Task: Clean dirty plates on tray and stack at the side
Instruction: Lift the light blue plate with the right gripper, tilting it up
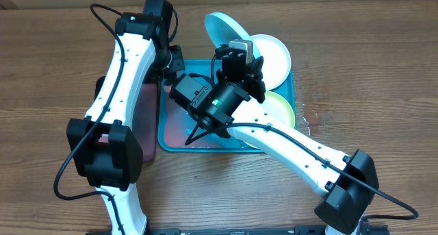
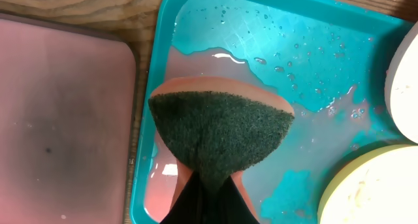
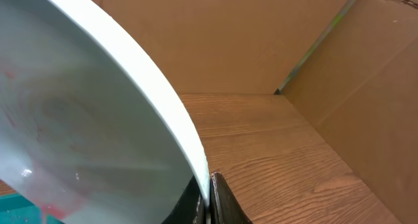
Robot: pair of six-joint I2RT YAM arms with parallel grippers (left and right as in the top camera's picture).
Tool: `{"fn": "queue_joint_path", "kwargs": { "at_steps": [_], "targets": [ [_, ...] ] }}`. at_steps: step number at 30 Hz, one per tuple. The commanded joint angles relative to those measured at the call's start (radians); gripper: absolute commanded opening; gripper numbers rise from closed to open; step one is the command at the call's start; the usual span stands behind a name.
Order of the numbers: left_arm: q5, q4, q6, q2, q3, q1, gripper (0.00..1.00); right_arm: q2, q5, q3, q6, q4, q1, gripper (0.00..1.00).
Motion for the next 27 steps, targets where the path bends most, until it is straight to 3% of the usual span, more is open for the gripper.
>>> {"fn": "queue_joint_path", "kwargs": {
  "at_steps": [1, 27],
  "targets": [
    [-0.011, 0.003, -0.017, -0.001, 0.021, -0.002, 0.04, -0.023, 0.03, 0.027, 0.023, 0.005, 0.005, 0.04],
    [-0.01, 0.003, -0.017, -0.001, 0.021, -0.002, 0.04, -0.023, 0.03, 0.027, 0.019, -0.007, 0.005, 0.04]
  ]
}}
